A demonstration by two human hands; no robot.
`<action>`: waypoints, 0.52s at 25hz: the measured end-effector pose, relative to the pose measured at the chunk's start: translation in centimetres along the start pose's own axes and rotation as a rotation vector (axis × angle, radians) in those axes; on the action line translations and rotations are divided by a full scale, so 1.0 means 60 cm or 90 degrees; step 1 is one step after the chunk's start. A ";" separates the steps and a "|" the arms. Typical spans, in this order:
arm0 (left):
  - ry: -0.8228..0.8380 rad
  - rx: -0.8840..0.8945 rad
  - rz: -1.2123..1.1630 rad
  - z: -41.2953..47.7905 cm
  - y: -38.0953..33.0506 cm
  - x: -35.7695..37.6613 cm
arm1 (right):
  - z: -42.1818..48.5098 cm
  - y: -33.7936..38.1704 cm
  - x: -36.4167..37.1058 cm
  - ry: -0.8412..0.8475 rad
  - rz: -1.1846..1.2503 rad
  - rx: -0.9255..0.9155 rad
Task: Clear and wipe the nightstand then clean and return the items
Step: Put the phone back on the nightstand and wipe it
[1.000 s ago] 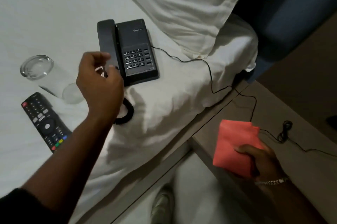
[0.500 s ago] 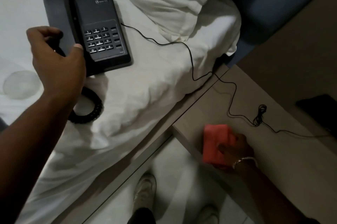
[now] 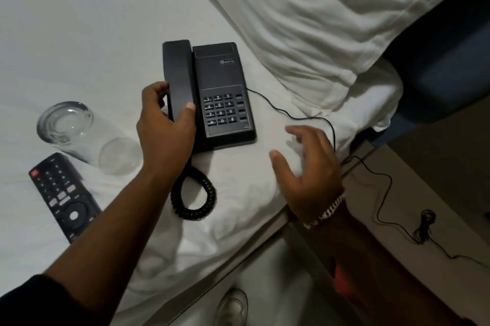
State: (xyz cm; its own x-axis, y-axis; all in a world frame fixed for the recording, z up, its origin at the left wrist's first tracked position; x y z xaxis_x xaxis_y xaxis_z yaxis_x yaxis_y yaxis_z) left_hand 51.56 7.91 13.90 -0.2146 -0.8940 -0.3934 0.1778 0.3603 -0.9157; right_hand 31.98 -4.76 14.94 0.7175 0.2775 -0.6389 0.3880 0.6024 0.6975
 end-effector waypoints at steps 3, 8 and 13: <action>0.022 -0.062 -0.024 0.011 0.006 0.003 | 0.055 0.050 0.057 0.028 0.018 -0.047; 0.090 -0.088 -0.044 0.013 0.001 0.010 | 0.083 0.054 0.131 0.136 0.018 0.089; 0.114 -0.082 -0.097 -0.026 -0.023 0.012 | 0.058 0.053 0.119 0.076 0.065 0.174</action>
State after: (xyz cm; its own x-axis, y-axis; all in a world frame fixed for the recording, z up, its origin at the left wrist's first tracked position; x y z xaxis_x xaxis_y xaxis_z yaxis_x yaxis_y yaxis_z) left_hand 49.65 7.19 14.75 -0.3982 -0.8831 -0.2483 0.0094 0.2667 -0.9637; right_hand 40.38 -3.48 13.72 0.6940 0.4217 -0.5836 0.4700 0.3487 0.8109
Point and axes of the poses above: each hand's wrist, its own z-axis towards the middle knuckle, its own x-axis out of the palm, y = z × x, the point moved 4 cm from there along z, towards the middle knuckle, and after that the axes turned 1 degree about -y, right-handed, at the moved point
